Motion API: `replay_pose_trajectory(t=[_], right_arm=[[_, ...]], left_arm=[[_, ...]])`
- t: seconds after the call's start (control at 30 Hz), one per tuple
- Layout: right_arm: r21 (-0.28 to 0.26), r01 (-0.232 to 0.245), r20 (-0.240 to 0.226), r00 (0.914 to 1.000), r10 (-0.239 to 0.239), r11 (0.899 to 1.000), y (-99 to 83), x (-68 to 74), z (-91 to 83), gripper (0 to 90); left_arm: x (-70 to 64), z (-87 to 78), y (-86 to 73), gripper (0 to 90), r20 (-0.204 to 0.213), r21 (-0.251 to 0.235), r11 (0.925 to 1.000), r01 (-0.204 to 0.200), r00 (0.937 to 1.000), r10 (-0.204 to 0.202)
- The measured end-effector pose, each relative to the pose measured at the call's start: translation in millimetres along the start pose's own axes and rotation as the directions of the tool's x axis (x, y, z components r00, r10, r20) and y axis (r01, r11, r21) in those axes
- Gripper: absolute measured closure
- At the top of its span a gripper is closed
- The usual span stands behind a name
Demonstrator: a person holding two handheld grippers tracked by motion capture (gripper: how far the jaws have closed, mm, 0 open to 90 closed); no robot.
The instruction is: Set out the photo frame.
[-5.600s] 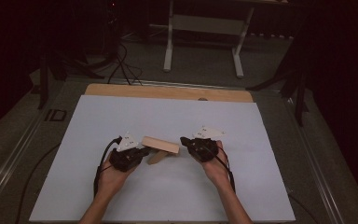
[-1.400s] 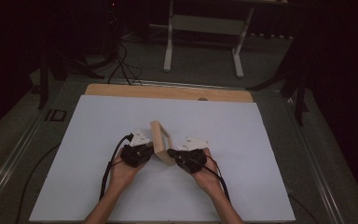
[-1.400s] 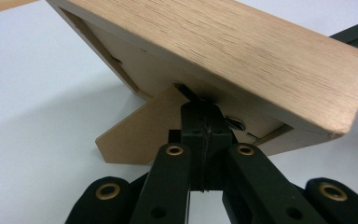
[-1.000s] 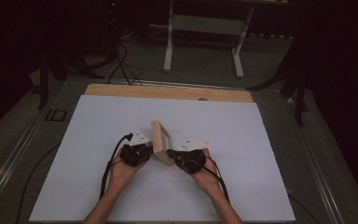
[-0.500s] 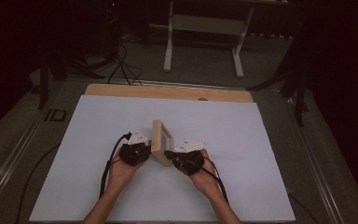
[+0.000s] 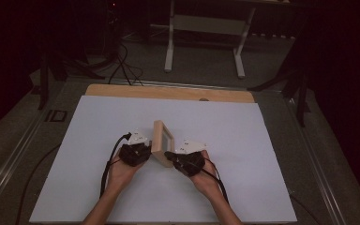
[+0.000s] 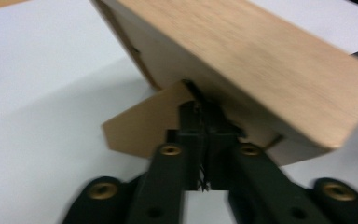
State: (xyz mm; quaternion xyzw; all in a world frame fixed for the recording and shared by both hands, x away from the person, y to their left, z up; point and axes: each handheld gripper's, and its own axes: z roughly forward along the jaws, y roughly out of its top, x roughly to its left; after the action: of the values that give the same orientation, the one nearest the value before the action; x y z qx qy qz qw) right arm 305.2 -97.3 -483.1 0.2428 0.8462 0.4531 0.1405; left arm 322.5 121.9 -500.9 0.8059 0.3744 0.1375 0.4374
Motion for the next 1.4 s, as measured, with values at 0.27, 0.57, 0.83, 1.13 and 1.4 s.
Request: replay_pose_trajectory(t=[0.27,0.57,0.83,1.13,1.4], right_arm=[[0.002,0.001,0.022,0.9997,-0.001,1.000,-1.3,-5.7,-9.2,83.8],[-0.019,-0.022,0.053,0.9983,0.023,1.000,-3.4,-12.8,-20.2,71.9],[-0.030,-0.052,0.075,0.9957,0.055,0.998,-8.8,-19.1,-24.5,65.1],[-0.035,-0.061,0.077,0.9950,0.064,0.998,-11.9,-22.6,-27.7,64.5],[-0.038,-0.071,0.083,0.9938,0.074,0.997,-14.3,-25.0,-29.8,63.4]], left_arm=[[3.8,-10.2,-0.1,73.9,-0.023,-0.013,0.9998,0.014,0.9996,-0.014],[10.2,-25.3,-1.2,66.8,-0.049,-0.029,0.9987,0.042,0.9979,-0.043],[11.4,-39.8,1.5,61.2,-0.066,-0.074,0.9945,0.074,0.9947,-0.079],[7.8,-52.0,7.7,51.7,-0.098,-0.115,0.9903,0.078,0.9912,-0.089],[0.4,-56.8,13.3,40.9,-0.120,-0.135,0.9886,0.066,0.9894,-0.082]])
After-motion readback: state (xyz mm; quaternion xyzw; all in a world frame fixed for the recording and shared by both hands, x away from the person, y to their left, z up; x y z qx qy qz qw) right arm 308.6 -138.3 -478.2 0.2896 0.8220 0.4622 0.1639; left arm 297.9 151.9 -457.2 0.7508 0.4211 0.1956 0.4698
